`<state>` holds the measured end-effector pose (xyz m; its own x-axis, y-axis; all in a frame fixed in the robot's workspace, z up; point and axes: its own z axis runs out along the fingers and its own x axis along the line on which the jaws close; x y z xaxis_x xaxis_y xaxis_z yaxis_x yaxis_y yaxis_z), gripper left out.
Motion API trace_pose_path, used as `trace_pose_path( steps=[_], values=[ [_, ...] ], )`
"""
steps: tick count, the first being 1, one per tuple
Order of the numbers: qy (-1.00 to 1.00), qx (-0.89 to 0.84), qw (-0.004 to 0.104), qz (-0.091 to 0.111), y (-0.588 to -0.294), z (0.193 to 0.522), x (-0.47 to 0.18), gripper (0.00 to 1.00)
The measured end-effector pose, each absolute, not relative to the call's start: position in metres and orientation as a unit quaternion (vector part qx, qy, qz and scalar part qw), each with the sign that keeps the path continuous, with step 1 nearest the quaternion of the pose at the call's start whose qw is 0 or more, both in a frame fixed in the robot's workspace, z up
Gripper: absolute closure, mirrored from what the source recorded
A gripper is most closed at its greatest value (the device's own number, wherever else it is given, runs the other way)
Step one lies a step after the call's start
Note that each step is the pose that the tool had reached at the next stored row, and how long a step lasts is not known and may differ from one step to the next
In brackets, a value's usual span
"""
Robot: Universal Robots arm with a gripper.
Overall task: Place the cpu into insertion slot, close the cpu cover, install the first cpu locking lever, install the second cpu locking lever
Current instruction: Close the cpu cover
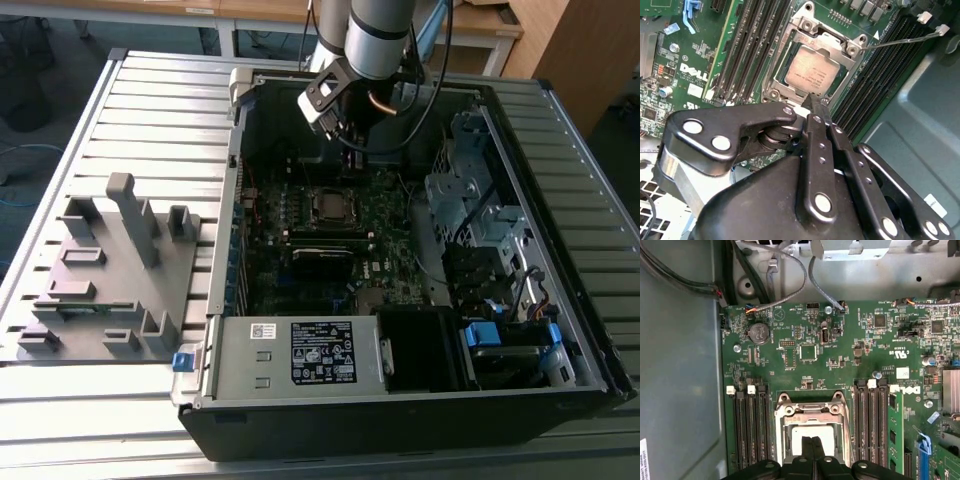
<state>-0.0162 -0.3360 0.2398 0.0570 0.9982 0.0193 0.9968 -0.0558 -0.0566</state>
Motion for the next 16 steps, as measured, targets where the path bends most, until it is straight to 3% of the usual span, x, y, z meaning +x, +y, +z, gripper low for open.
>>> trace_pose_path(
  steps=[4,16],
  values=[
    [-0.686,-0.726,0.036,0.022,-0.336,0.2394,-0.0161,0.9],
    [-0.705,-0.708,0.035,0.023,-0.336,0.239,-0.0161,0.9]
  ],
)
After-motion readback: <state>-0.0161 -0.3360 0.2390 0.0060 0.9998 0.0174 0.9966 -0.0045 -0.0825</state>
